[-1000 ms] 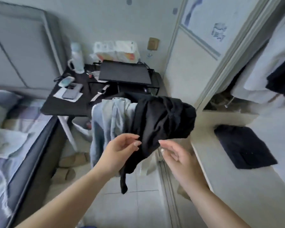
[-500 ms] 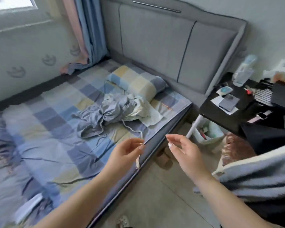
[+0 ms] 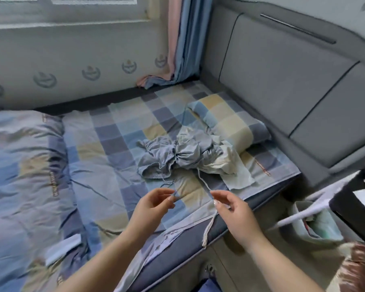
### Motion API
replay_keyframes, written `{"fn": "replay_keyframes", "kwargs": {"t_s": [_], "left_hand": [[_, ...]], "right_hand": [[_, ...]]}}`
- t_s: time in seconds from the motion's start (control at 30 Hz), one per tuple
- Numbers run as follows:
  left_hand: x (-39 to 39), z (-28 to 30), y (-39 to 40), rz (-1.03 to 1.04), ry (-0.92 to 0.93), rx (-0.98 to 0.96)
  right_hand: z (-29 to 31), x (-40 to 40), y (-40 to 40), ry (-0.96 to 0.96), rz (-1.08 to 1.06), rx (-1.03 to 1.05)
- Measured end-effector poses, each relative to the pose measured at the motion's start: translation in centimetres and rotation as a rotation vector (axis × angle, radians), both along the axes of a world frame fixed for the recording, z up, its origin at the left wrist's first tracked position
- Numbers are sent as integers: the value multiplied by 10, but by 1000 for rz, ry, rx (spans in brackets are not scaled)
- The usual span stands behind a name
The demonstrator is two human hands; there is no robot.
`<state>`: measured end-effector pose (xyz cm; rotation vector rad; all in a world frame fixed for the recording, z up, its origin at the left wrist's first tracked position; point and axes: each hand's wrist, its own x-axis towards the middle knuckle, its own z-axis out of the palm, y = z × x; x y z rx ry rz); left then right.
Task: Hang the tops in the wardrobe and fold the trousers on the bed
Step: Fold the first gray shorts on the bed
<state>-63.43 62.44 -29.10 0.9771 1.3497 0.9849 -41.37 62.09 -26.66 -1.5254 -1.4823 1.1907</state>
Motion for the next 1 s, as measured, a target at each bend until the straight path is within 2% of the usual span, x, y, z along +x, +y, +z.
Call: {"fn": "replay_keyframes", "kwargs": {"t_s": [0.17, 0.3, 0.43, 0.57, 0.67, 0.8, 1.0], "left_hand": [[-11, -28, 46, 94, -4, -94], [-18, -59, 112, 213, 37, -149], [-21, -118, 184, 415, 57, -236], [-25, -191, 244, 453, 102, -274], [-38, -252, 279, 480, 234, -254], [-54, -325, 302, 460, 499, -240], [-73, -419, 330, 348, 738, -257]], "right_hand": [[-25, -3, 69, -55, 91, -96], [-55, -10, 171, -182, 239, -94], [-114, -24, 284, -330, 373, -86], [-185, -45, 384, -545, 510, -40], [-248, -61, 431, -710, 598, 7], [-324, -71, 462, -1012, 749, 207], [-404, -82, 493, -1194, 833, 342]]}}
